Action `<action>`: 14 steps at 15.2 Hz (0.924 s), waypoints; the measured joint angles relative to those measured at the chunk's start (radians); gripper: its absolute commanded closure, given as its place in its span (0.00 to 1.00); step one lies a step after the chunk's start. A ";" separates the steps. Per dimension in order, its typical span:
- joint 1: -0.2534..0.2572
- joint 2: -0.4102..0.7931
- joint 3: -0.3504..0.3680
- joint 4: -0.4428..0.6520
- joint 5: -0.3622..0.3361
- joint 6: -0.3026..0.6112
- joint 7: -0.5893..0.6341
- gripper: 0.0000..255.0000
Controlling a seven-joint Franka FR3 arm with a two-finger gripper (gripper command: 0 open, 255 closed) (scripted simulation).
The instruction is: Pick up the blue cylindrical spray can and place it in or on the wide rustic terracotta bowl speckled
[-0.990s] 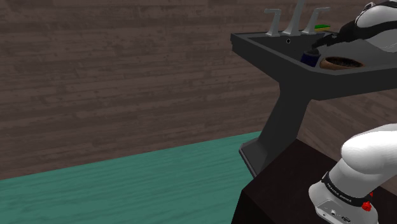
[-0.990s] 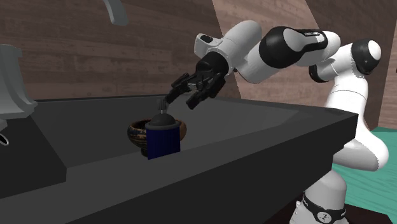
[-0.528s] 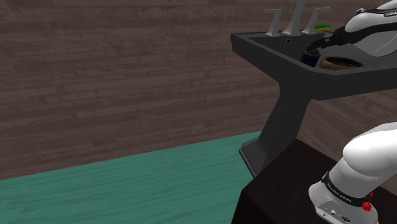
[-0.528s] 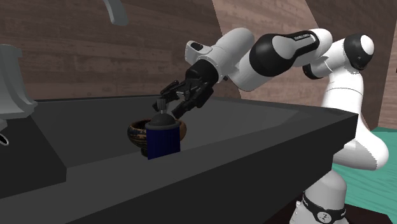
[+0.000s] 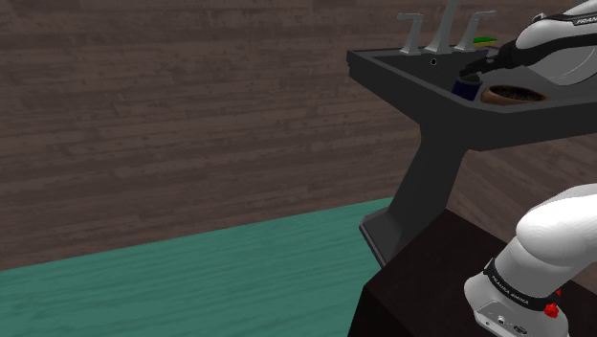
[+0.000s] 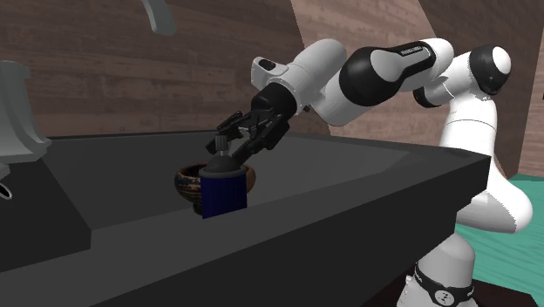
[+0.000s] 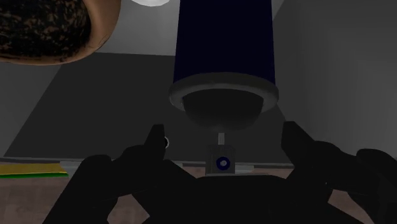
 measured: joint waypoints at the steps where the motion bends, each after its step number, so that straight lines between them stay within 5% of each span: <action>1: 0.000 0.000 0.000 0.000 0.000 0.000 0.000 1.00; 14: -0.014 -0.004 0.020 0.032 -0.006 -0.041 0.018 1.00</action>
